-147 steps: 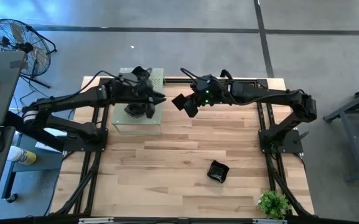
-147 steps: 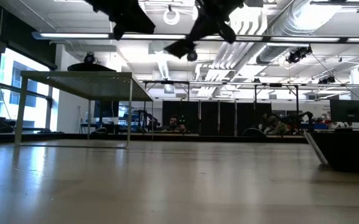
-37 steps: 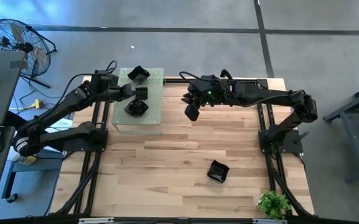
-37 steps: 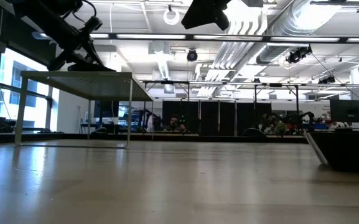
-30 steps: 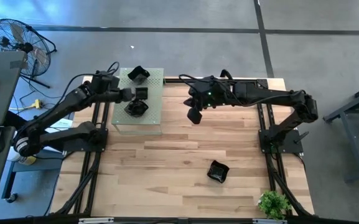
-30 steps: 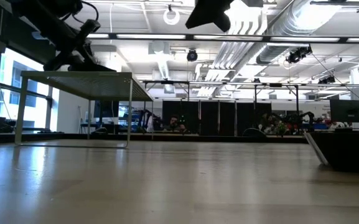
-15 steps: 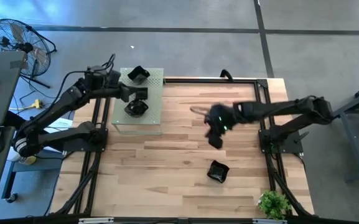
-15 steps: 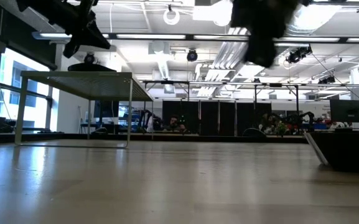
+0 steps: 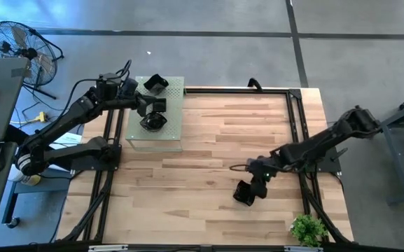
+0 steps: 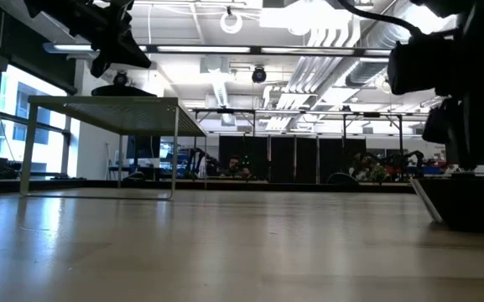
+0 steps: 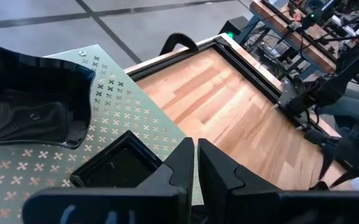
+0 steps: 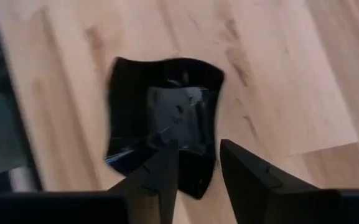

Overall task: Pick & Place Mini shaped plates
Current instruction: Stack the distorted square plate on the other distorted square plate on the shelf

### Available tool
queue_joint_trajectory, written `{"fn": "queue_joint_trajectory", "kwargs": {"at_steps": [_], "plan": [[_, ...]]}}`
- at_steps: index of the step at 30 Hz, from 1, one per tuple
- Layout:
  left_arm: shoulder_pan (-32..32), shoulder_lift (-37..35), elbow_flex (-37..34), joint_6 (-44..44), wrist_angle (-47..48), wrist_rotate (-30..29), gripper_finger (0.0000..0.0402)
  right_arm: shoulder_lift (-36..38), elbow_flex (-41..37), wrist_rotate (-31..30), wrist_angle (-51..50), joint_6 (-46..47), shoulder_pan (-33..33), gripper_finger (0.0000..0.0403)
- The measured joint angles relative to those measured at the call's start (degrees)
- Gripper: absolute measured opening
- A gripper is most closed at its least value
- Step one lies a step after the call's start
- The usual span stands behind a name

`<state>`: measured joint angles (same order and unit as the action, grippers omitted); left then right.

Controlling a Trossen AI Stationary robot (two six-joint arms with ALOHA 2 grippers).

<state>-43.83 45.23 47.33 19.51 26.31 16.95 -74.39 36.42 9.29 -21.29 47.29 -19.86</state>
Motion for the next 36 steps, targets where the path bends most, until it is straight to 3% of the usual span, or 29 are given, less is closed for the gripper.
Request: {"fn": "queue_joint_trajectory", "kwargs": {"at_steps": [3,8,17,20,30,36], "plan": [[0.00,0.00,0.00,-0.20,-0.20,-0.02,0.0019,-0.87,-0.39,-3.30,0.14,0.23,-1.26,0.0118],[0.00,0.01,0.00,-0.20,-0.20,-0.15,0.0019,-3.89,-0.71,-3.89,0.57,-2.24,-1.57,0.0104],[0.00,-0.56,0.02,-0.39,-0.22,0.50,0.0016,-6.30,-0.71,-2.72,4.00,-2.38,-1.43,0.0010],[0.34,-0.84,1.44,-2.65,0.48,0.31,0.0004,-5.54,0.04,-2.73,4.16,-0.90,-1.23,0.0010],[11.66,-0.90,5.29,-9.22,0.01,-8.56,0.0001,-5.54,11.14,-4.37,3.06,-4.93,6.23,0.0005],[19.64,-0.90,5.17,-10.75,0.44,-14.30,0.0001,-14.01,20.45,-5.04,2.62,-10.00,12.84,0.0004]]}}
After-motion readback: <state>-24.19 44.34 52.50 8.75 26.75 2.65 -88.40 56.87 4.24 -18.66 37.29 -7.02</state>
